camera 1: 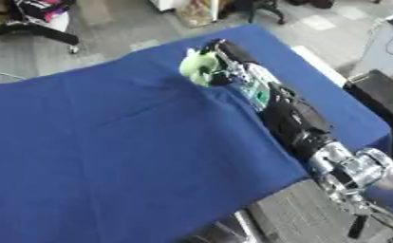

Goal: Pick up the objects with one hand, pass them to the other hand, and then place them into the box on the other side of the table.

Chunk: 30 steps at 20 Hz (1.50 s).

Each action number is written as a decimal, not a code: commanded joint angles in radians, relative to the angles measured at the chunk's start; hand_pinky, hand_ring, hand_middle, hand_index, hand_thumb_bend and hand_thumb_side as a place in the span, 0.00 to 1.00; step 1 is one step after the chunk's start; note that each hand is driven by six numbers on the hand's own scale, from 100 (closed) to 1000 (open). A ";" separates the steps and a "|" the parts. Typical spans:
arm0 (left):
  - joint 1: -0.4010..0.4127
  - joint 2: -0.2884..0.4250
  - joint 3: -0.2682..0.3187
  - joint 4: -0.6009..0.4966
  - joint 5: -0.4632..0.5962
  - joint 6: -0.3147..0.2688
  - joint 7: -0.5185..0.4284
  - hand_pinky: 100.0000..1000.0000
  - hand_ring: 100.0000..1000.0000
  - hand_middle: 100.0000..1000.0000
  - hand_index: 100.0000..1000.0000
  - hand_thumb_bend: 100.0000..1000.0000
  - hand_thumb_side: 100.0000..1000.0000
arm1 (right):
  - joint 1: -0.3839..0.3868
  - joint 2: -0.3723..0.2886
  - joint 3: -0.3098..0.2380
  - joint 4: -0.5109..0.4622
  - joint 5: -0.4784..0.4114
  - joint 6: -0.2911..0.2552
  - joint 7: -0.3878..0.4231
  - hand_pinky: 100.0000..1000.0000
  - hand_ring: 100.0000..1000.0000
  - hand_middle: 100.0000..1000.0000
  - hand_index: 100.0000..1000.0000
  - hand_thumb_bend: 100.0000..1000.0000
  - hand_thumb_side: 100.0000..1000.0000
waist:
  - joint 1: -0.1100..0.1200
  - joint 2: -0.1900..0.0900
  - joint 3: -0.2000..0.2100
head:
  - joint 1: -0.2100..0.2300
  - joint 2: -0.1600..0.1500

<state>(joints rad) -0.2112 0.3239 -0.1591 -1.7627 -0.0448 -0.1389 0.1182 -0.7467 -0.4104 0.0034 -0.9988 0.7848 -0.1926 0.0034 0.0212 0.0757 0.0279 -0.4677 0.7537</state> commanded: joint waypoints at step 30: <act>-0.151 0.293 -0.104 -0.236 -0.384 -0.114 -0.371 0.78 0.75 0.78 0.91 0.33 0.27 | 0.217 0.321 0.317 -0.686 -0.504 -0.059 0.399 0.49 0.12 0.04 0.12 0.00 0.00 | 0.017 -0.011 -0.027 | 0.140 0.016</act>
<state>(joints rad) -0.3453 0.5715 -0.2674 -1.9750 -0.3938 -0.2371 -0.2358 -0.5186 -0.0865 0.3211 -1.6575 0.2919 -0.2520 0.3968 0.0362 0.0804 0.0008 -0.3216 0.7648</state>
